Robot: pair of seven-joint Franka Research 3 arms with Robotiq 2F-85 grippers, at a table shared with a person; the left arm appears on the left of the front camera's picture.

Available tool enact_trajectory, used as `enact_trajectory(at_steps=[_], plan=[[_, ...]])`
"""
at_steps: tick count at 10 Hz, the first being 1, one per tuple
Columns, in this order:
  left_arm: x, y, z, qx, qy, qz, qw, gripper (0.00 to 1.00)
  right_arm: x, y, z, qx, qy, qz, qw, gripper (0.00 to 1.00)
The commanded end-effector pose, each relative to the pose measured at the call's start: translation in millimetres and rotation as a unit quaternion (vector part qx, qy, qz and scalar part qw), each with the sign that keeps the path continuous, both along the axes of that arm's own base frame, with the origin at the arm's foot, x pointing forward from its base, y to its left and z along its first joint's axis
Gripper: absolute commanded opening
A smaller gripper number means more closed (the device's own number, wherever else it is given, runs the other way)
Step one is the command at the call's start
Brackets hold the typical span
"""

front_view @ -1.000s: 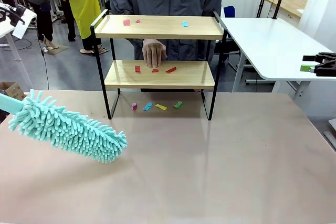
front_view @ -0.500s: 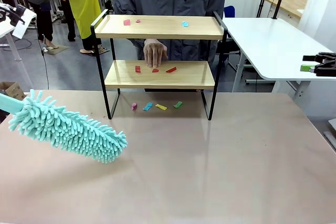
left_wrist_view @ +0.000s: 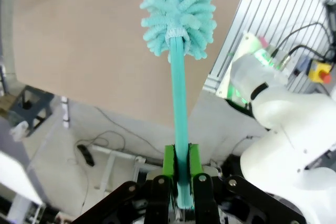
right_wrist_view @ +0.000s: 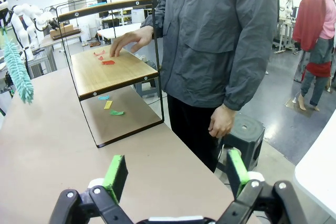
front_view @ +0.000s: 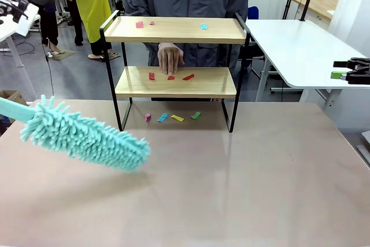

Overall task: Clean the shelf.
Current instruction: Clean the specific section of the Shelf indicated by the human with the Duster.

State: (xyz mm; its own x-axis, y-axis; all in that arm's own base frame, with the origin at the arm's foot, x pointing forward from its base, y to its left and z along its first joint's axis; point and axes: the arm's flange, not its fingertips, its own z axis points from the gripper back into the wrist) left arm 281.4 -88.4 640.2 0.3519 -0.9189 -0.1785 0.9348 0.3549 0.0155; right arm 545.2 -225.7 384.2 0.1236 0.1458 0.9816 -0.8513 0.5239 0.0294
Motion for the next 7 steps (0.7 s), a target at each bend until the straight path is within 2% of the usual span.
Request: enact_trajectory(at_steps=[1,2,4,7], plan=[[-5.4,-0.4,-2.9,-0.085,-0.015,-0.010,0.996,0.13,0.5,2.2,2.8,0.000,-0.003,0.001,1.000,1.00],[-12.7,-13.5,0.3,-0.149,-0.037,0.003,0.988,0.13,0.5,2.2,2.8,0.000,-0.003,0.001,1.000,1.00],[-17.3,-32.6,3.5,-0.198,-0.048,0.019,0.979,0.13,0.5,2.2,2.8,0.000,-0.003,0.001,1.000,1.00],[-32.7,-75.5,18.1,-0.205,-0.068,0.125,0.968,0.13,0.5,2.2,2.8,0.000,-0.003,0.001,1.000,1.00]])
